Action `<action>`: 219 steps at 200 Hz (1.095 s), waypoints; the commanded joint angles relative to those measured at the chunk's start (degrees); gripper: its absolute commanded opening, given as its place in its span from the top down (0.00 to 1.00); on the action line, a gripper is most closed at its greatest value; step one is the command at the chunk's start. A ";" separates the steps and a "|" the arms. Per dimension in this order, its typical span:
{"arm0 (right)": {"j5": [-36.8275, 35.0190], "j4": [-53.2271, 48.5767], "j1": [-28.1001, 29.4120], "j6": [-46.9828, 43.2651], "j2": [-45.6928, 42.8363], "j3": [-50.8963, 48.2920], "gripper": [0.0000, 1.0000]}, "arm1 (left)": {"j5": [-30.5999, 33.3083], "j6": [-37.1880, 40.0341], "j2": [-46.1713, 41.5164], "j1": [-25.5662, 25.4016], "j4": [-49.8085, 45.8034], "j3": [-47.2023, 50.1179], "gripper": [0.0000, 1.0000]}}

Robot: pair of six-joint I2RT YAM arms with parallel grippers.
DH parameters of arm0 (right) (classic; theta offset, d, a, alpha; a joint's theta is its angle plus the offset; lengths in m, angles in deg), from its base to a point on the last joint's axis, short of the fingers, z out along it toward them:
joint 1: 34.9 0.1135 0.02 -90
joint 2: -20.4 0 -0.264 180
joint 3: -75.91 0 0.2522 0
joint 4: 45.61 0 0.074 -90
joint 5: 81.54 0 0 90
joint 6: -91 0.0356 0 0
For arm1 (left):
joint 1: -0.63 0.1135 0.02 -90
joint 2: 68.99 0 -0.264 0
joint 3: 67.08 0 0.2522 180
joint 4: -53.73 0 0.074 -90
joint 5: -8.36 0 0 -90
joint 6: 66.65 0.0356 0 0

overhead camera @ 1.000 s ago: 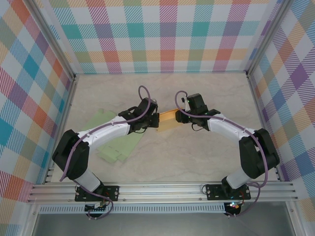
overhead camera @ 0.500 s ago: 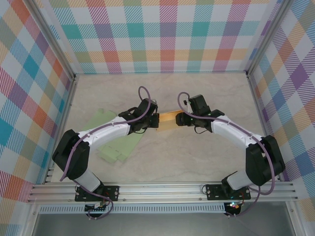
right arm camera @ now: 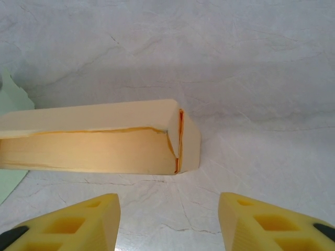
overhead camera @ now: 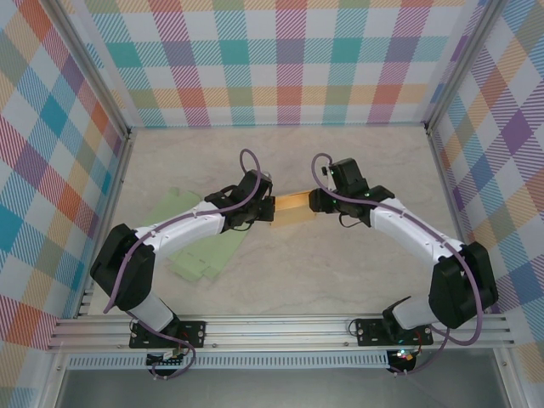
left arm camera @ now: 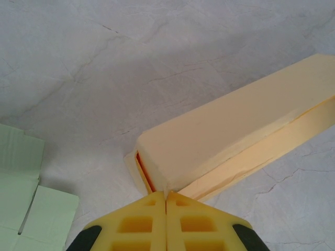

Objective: Fold the paper box

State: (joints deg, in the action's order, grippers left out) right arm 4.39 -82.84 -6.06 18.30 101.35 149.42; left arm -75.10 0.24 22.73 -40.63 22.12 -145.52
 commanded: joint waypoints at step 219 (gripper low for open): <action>-0.37 2.19 -1.42 6.88 12.24 2.33 0.49 | 3.42 1.97 -0.76 -3.92 -0.90 1.70 0.51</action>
State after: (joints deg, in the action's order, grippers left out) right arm 4.34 -78.62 -7.43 24.59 112.82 154.14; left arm -70.73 1.64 24.15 -43.36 21.57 -145.15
